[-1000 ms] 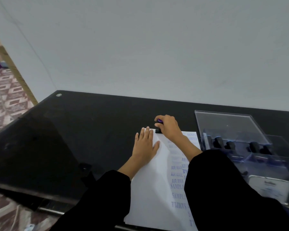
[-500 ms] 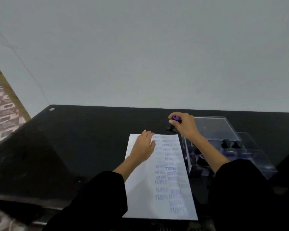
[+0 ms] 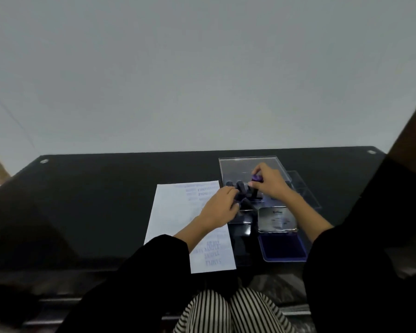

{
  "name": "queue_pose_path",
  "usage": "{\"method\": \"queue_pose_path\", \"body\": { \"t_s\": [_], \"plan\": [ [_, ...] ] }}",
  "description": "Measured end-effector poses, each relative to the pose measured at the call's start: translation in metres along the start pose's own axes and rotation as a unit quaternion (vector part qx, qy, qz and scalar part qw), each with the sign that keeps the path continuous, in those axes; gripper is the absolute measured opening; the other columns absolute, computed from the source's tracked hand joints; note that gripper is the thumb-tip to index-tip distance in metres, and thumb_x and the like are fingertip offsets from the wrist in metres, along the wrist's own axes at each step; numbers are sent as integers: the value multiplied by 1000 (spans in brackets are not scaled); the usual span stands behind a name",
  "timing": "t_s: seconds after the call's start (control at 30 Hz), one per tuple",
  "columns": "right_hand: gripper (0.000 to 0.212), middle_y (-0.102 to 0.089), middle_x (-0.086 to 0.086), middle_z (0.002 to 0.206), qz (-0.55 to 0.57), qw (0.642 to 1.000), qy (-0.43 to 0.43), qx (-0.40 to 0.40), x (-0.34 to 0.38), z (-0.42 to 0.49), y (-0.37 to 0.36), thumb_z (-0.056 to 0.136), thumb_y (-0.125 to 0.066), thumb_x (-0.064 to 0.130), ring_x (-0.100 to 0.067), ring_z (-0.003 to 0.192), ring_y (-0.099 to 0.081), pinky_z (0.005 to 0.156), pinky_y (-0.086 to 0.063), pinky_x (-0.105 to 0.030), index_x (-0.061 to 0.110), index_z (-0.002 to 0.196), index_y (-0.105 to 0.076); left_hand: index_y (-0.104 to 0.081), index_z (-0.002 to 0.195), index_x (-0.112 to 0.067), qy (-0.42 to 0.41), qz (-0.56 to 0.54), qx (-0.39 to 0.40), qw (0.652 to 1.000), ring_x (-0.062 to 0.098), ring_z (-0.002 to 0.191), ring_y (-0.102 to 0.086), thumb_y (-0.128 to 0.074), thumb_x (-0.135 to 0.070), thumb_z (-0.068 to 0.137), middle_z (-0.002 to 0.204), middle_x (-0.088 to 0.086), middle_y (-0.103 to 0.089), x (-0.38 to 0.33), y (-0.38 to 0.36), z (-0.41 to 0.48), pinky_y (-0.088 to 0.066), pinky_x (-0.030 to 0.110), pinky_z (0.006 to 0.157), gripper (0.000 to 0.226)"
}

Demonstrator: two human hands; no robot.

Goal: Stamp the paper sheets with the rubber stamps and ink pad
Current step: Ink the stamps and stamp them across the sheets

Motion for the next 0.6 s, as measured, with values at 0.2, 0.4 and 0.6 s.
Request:
{"method": "queue_pose_path", "body": {
  "t_s": [0.2, 0.4, 0.6],
  "plan": [
    [27, -56, -14, 109, -69, 997, -28, 24, -24, -3, -6, 82, -69, 17, -28, 102, -53, 81, -40, -30, 6, 104, -57, -39, 136, 0, 5, 54, 27, 998, 26, 137, -28, -44, -22, 96, 145, 14, -36, -10, -19, 5, -21, 31, 113, 46],
    [26, -57, -16, 118, -127, 991, -29, 39, -32, 0, -16, 81, -71, 21, -29, 106, -57, 90, -44, -35, 10, 104, -66, -20, 147, -6, 25, 102, 38, 994, 22, 146, -3, -34, -34, 99, 157, 8, -11, 0, -32, 10, -10, 37, 118, 58],
    [26, -63, -16, 112, -178, 983, -40, 33, -30, 1, -22, 86, -66, 18, -32, 102, -60, 83, -48, -38, 6, 108, -60, -10, 149, -8, 42, 99, 57, 993, 19, 146, 4, -33, -40, 98, 158, 6, -3, 7, -32, 13, -1, 39, 118, 65]
  ]
}}
Point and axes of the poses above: each hand's wrist, its own z-axis towards the middle knuckle, its own y-axis out of the back of the hand, x = y × z, the point moved 2 cm from there along z, towards the middle knuckle
